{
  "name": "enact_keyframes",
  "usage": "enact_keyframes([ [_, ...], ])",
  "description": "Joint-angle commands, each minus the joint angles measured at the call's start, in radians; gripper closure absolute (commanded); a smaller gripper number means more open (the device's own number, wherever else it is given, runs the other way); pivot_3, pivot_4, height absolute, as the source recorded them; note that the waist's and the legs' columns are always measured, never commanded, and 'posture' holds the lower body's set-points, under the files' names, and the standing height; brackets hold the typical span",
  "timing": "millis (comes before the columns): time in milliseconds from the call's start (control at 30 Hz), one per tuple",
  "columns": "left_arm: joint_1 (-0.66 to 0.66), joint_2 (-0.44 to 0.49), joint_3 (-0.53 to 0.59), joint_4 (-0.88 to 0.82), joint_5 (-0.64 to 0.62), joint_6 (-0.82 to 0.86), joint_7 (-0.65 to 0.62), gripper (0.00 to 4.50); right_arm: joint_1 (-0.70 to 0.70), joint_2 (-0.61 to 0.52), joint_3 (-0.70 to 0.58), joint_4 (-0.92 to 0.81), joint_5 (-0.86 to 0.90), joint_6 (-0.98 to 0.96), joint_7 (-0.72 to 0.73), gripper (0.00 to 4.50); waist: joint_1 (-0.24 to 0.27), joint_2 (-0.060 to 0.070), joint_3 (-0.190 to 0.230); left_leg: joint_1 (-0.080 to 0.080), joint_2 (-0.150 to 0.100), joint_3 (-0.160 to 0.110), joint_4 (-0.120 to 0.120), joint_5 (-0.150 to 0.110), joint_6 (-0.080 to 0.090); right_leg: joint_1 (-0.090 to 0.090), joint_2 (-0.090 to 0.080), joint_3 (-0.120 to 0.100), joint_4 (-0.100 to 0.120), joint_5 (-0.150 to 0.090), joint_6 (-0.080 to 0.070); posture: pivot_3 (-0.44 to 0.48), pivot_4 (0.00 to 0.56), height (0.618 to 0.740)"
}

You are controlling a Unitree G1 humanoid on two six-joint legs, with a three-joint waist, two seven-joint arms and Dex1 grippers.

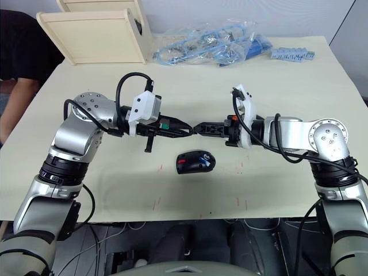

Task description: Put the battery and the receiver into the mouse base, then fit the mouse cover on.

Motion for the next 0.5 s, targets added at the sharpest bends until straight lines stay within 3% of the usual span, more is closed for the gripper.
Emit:
enact_keyframes([
  [33, -0.029, 0.001, 0.013, -0.022, -0.002, -0.011, 0.001, 4.49, -0.031, 0.01, -0.01, -0.007, 0.034, 0.004, -0.004, 1.73, 0.0, 0.0, 0.0, 0.0, 0.0, 0.0, 0.0, 0.0, 0.0, 0.0, 0.0, 0.0, 0.0, 0.0, 0.0, 0.0, 0.15, 0.74],
  [67, -0.029, 0.001, 0.014, -0.023, -0.002, -0.011, 0.0, 4.49, -0.032, 0.014, -0.01, -0.005, 0.034, 0.005, -0.005, 1.73, 0.0, 0.0, 0.0, 0.0, 0.0, 0.0, 0.0, 0.0, 0.0, 0.0, 0.0, 0.0, 0.0, 0.0, 0.0, 0.0, 0.15, 0.74],
  [167, -0.034, 0.002, 0.015, -0.017, 0.002, -0.013, -0.004, 4.49, -0.035, 0.014, -0.009, 0.001, 0.034, 0.015, -0.005, 2.47, 0.0, 0.0, 0.0, 0.0, 0.0, 0.0, 0.0, 0.0, 0.0, 0.0, 0.0, 0.0, 0.0, 0.0, 0.0, 0.0, 0.15, 0.74],
  [500, -0.035, 0.005, 0.015, -0.022, 0.002, -0.01, -0.005, 4.49, -0.042, 0.026, -0.001, 0.005, 0.034, 0.015, -0.009, 2.47, -0.002, 0.0, 0.0, 0.0, 0.0, 0.0, 0.0, 0.0, 0.0, 0.0, 0.0, 0.0, 0.0, 0.0, 0.0, 0.0, 0.15, 0.74],
])
